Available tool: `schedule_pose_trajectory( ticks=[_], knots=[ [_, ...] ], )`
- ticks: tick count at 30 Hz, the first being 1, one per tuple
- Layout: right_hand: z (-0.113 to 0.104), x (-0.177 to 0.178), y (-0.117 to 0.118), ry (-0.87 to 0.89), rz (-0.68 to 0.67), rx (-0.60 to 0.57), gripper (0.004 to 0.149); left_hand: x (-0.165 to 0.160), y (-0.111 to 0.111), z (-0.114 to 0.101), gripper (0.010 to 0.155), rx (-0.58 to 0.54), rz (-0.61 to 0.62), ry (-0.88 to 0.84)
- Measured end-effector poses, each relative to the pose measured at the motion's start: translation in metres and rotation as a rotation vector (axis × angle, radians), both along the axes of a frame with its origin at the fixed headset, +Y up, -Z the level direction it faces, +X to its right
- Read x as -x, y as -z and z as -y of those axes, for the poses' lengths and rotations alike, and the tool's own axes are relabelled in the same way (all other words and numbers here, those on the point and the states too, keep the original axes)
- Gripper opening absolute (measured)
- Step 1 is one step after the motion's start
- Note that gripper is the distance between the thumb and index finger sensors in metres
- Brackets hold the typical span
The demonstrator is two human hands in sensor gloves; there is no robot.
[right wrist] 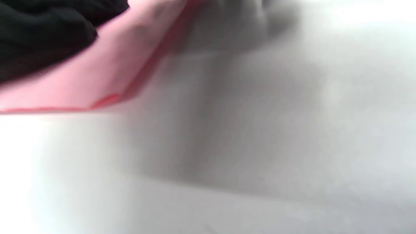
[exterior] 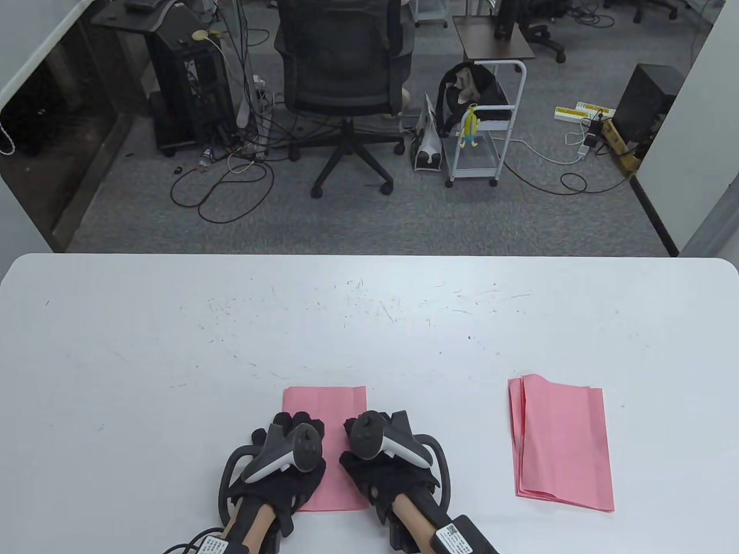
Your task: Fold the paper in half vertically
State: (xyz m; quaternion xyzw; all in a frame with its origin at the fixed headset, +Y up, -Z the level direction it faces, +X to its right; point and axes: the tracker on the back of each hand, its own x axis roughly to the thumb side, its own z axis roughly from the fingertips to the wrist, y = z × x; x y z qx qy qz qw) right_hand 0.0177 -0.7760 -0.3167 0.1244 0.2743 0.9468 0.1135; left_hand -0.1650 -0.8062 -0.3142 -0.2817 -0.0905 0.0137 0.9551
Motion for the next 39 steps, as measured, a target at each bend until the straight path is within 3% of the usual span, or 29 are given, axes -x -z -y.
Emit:
schedule_pose_trajectory(
  ticks=[5,10,24,31,39],
  knots=[
    [-0.013,0.001,-0.012,-0.018,-0.024,-0.039,0.062,0.0,0.0,0.0,0.073,0.001,0.0,-0.002],
    [-0.003,0.004,-0.017,-0.067,-0.041,-0.002,0.06,0.0,0.0,0.0,0.073,0.001,0.0,-0.002],
    [-0.004,0.005,-0.016,-0.091,-0.041,-0.003,0.059,0.0,0.0,0.0,0.074,0.004,-0.001,-0.008],
    [-0.005,0.007,-0.003,-0.084,-0.014,0.029,0.06,0.001,0.001,0.0,0.073,0.002,0.003,-0.008],
    [-0.002,0.013,0.033,-0.095,0.085,0.063,0.06,0.001,0.001,0.001,0.073,0.002,0.004,-0.008]
  ],
)
